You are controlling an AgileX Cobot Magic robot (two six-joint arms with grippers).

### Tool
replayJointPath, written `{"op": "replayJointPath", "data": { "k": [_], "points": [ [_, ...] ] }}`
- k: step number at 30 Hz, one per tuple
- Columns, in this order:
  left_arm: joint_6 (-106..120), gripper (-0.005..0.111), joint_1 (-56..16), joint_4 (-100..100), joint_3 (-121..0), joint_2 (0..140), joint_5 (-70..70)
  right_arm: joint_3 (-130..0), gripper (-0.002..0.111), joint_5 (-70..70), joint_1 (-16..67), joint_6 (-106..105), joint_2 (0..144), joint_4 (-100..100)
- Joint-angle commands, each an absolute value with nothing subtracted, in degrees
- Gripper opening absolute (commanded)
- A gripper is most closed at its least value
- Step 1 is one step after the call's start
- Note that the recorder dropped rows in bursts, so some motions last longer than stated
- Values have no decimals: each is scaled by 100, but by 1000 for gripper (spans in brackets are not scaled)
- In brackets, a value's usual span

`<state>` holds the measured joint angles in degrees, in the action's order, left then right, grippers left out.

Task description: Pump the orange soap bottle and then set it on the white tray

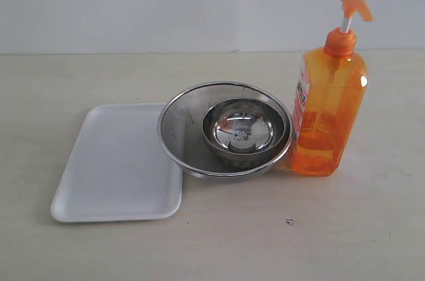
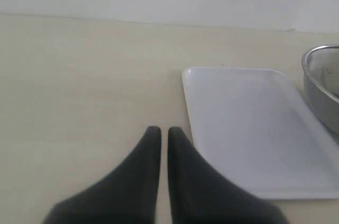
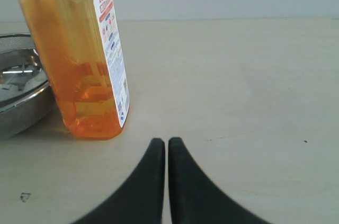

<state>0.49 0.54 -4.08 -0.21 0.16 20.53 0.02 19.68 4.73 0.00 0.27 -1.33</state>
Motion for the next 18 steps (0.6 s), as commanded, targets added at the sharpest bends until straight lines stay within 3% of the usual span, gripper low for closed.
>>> {"op": "replayJointPath", "data": {
  "k": [1,18],
  "points": [
    [48,5,7,-401,0,0,1953,0,0,1469,453,0,0,-96],
    [48,5,7,-401,0,0,1953,0,0,-64,453,-372,0,-86]
  ]
}}
